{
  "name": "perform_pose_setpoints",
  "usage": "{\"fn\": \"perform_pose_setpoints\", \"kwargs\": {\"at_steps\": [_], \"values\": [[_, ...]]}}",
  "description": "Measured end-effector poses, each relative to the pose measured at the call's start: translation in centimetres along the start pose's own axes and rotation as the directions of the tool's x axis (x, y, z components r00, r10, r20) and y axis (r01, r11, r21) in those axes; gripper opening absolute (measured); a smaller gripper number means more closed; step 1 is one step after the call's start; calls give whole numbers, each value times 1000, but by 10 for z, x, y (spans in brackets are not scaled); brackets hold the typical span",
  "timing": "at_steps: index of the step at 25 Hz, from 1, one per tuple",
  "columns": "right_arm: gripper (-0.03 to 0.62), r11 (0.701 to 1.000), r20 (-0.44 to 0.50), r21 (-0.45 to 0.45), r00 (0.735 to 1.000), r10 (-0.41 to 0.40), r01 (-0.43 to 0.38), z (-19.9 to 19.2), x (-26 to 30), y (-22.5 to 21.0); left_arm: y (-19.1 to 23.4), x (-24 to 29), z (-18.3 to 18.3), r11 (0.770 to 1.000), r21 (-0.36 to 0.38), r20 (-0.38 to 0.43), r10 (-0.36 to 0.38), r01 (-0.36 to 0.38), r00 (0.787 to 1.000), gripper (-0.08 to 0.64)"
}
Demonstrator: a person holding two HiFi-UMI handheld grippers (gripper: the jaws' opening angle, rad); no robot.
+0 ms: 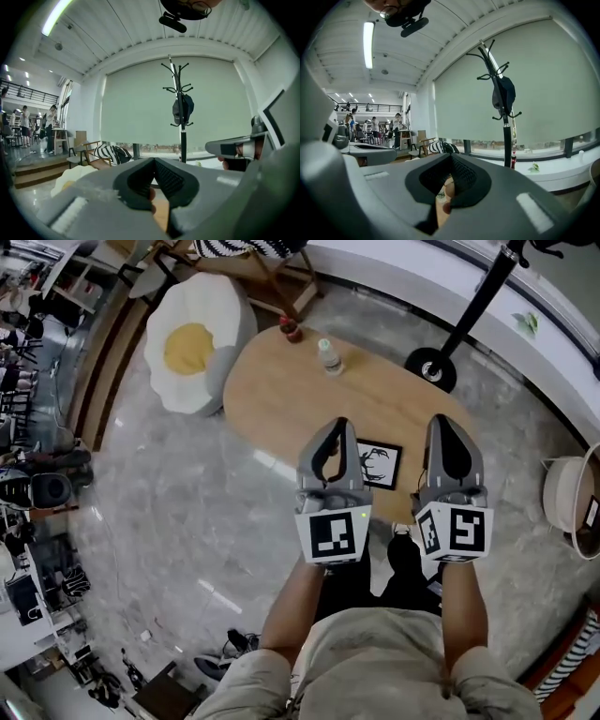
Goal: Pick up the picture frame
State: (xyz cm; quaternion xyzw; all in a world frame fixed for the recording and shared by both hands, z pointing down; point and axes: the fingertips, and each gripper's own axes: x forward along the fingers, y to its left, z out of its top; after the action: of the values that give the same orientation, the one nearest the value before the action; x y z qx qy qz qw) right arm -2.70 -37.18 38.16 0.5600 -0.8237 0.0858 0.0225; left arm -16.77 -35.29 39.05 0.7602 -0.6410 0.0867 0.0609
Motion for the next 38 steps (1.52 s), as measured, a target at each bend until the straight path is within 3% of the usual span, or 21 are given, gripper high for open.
{"fn": "perform_pose_setpoints", "kwargs": {"at_steps": [12,17,18,22,27,38], "values": [[8,996,-242,85,970,-20,42,-164,28,1,21,30,-159,999,16,-230,-31,36,973,5],[25,993,-355,95,934,-28,66,-234,27,3,21,29,-228,998,11,-341,-51,58,939,7],[29,993,-377,92,926,-30,70,-248,28,3,20,30,-243,998,9,-365,-56,64,929,45],[43,994,-471,83,881,-28,76,-304,22,3,17,29,-294,997,11,-447,-68,82,892,59],[112,986,-574,132,818,-10,105,-365,15,2,10,31,-349,995,-20,-533,-96,101,841,111],[207,978,-734,130,679,-16,163,-465,0,-8,6,32,-451,986,-105,-664,-164,126,729,194]]}}
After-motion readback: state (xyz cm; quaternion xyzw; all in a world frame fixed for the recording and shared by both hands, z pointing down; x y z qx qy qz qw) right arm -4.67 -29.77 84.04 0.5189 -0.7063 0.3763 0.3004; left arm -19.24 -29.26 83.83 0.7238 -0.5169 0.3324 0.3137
